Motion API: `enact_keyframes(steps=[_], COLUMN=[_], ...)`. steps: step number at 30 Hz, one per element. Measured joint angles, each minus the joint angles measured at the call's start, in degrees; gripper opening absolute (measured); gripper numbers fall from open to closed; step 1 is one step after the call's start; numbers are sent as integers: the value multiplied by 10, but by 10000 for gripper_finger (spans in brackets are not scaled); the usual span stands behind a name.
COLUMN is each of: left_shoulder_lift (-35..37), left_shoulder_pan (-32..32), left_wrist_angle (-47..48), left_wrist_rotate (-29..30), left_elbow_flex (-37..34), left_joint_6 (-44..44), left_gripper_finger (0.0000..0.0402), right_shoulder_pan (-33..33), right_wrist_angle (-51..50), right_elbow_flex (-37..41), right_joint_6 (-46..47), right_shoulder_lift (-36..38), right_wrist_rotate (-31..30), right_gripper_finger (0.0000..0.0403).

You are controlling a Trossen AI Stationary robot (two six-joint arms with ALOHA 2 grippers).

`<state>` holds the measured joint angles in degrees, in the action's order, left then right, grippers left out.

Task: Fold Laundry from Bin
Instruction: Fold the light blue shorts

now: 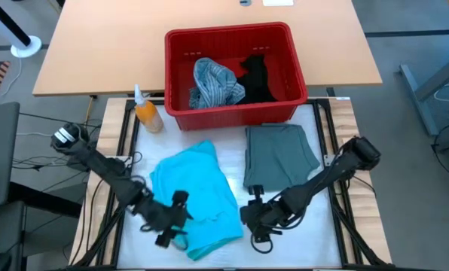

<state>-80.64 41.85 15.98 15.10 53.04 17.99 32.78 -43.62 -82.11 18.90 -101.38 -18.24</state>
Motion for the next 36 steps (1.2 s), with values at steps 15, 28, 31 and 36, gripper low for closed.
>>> enact_keyframes(steps=[15,28,31,36], left_shoulder_lift=[-116,-127,-127,-134], left_shoulder_pan=[122,137,140,140], left_wrist_angle=[60,124,125,72], left_wrist_rotate=[32,121,125,167], left_elbow_flex=[49,88,88,90], left_joint_6=[-94,-167,-167,-201], left_gripper_finger=[244,297,297,297], right_shoulder_pan=[28,60,63,63], right_wrist_angle=[-11,67,62,62], right_elbow_flex=[0,0,0,0], right_joint_6=[-252,-306,-279,-268], right_shoulder_lift=[-17,-132,-134,-133], right_wrist_rotate=[48,-7,-10,-24], right_gripper_finger=[223,244,244,244])
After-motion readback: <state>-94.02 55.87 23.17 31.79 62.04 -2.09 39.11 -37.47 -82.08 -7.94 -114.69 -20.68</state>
